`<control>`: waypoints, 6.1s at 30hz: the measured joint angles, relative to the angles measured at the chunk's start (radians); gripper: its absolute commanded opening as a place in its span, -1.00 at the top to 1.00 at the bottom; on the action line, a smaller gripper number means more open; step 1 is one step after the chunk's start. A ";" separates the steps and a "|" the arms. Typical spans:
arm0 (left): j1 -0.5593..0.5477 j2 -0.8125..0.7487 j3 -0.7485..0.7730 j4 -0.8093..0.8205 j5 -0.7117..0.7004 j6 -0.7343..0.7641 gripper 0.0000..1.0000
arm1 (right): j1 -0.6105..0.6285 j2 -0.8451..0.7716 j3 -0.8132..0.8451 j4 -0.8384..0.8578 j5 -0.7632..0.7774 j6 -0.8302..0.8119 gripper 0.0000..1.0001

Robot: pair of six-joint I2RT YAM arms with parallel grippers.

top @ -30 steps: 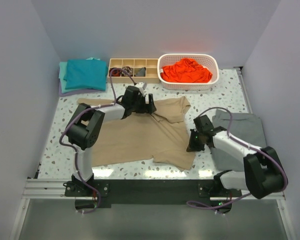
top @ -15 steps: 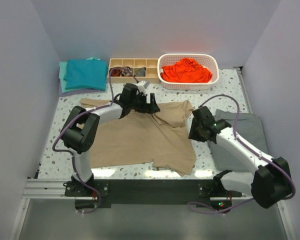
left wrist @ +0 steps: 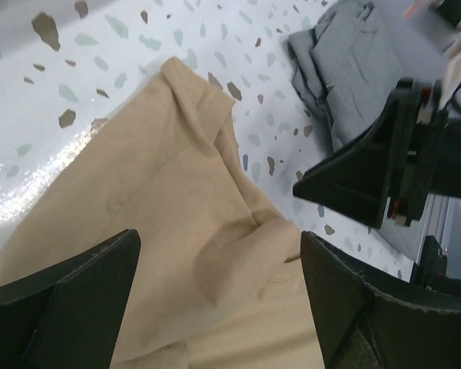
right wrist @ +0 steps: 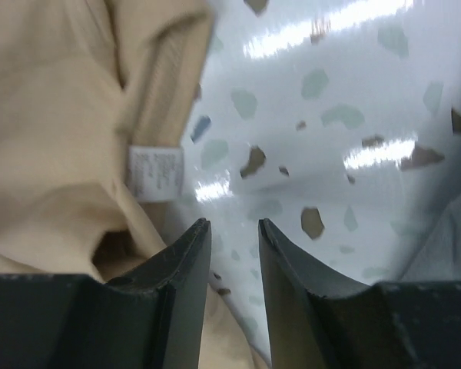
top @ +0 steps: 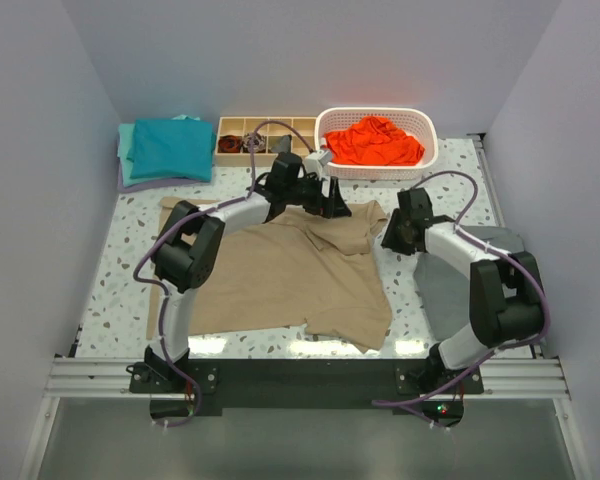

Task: Fold and stack the t-shirts
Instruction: Flatten the tshirt out

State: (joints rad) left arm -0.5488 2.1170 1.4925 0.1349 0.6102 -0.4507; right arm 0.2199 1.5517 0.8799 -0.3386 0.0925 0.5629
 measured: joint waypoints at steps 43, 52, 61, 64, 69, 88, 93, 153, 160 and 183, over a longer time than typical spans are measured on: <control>-0.001 0.053 -0.066 -0.048 -0.080 0.051 -0.77 | -0.214 0.262 0.204 0.413 -0.374 0.086 0.21; 0.016 0.052 -0.078 -0.036 -0.090 0.051 -0.78 | -0.214 0.387 0.242 0.348 -0.390 0.065 0.28; 0.065 -0.007 -0.136 -0.032 -0.130 0.051 -0.79 | -0.216 0.422 0.266 0.347 -0.470 0.065 0.46; 0.071 -0.045 -0.160 -0.039 -0.157 0.051 -0.83 | -0.216 0.452 0.288 0.354 -0.512 0.069 0.77; 0.079 -0.167 -0.220 -0.051 -0.281 0.053 -0.93 | -0.216 0.473 0.297 0.357 -0.549 0.080 1.00; 0.458 -0.267 -0.344 -0.186 -0.843 0.042 -1.00 | -0.215 0.068 0.216 0.218 -0.413 -0.008 1.00; 0.542 -0.208 -0.340 -0.251 -0.835 0.008 -1.00 | -0.214 0.040 0.216 0.188 -0.396 -0.023 1.00; 0.576 -0.164 -0.349 -0.029 -0.846 -0.107 0.27 | -0.214 0.093 0.216 0.165 -0.402 -0.044 1.00; 0.576 -0.135 -0.307 -0.048 -0.849 -0.116 0.93 | -0.214 0.098 0.216 0.165 -0.402 -0.045 1.00; 0.577 -0.705 -0.439 -0.086 -0.822 -0.115 1.00 | -0.214 -0.166 0.363 -0.071 -0.395 -0.131 1.00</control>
State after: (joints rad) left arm 0.0280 1.4117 1.0534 0.0486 -0.2123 -0.5659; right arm 0.0055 1.3861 1.2427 -0.4091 -0.3023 0.4316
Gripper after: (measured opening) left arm 0.015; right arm 0.022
